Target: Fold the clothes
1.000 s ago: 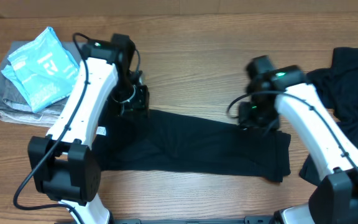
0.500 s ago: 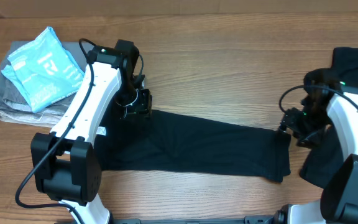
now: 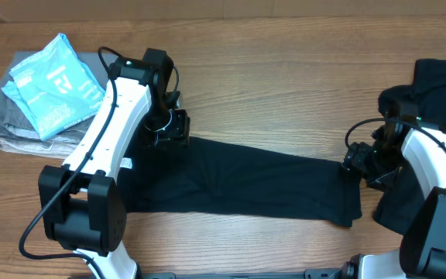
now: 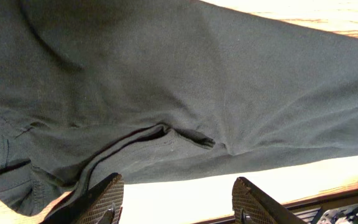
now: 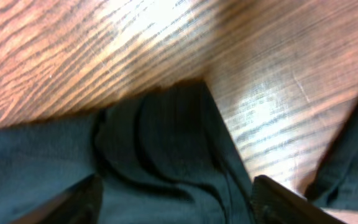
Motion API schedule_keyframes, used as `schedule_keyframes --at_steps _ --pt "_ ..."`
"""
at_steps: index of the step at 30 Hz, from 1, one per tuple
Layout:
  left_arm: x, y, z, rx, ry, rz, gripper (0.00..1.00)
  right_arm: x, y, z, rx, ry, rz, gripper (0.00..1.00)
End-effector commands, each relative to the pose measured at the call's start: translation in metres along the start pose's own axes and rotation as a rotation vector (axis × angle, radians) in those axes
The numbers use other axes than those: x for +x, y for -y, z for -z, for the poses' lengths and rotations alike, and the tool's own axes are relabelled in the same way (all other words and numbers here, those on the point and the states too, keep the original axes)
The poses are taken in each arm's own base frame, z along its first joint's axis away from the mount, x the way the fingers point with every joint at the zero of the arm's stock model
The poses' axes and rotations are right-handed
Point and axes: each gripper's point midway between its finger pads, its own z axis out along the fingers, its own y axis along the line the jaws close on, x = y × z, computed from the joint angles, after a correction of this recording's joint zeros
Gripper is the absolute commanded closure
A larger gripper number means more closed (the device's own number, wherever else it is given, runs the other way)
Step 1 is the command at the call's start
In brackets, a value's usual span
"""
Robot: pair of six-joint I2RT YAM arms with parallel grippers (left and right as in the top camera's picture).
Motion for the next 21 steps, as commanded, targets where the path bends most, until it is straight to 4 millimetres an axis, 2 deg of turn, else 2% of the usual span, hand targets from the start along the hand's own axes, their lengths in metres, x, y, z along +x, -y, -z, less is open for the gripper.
schedule_keyframes --at_steps 1,3,9,11,12,14,16,18,19,21 --pt "-0.003 -0.001 0.000 -0.006 0.017 0.007 0.41 0.003 0.001 -0.007 0.005 0.016 0.007 0.26" --pt "-0.008 0.001 0.000 0.011 0.035 0.004 0.41 0.005 0.000 -0.016 0.004 0.024 0.017 0.30" --pt "-0.016 0.019 0.004 0.156 0.058 -0.043 0.41 0.003 0.004 -0.041 -0.003 0.077 0.035 0.31" --pt "-0.018 0.015 0.006 0.163 0.064 -0.031 0.41 0.003 0.004 -0.044 -0.005 0.079 0.035 0.31" --pt "-0.019 0.013 0.006 0.163 0.065 -0.025 0.41 0.004 0.004 -0.044 -0.004 0.077 0.034 0.36" --pt "-0.020 0.006 0.008 0.164 0.065 -0.008 0.41 0.004 0.004 -0.044 -0.003 0.074 0.033 0.40" --pt "-0.022 -0.002 0.010 0.166 0.070 0.011 0.41 0.001 0.004 -0.044 -0.001 0.087 0.039 0.55" --pt "-0.024 -0.011 0.012 0.168 0.079 0.034 0.41 -0.006 0.010 -0.043 0.033 0.122 0.038 0.76" --pt "-0.025 -0.014 0.013 0.169 0.083 0.043 0.42 -0.008 0.011 -0.043 0.043 0.131 0.038 0.79" --pt "-0.029 -0.023 0.016 0.182 0.095 0.070 0.41 -0.017 0.018 -0.041 0.087 0.171 0.025 0.93"
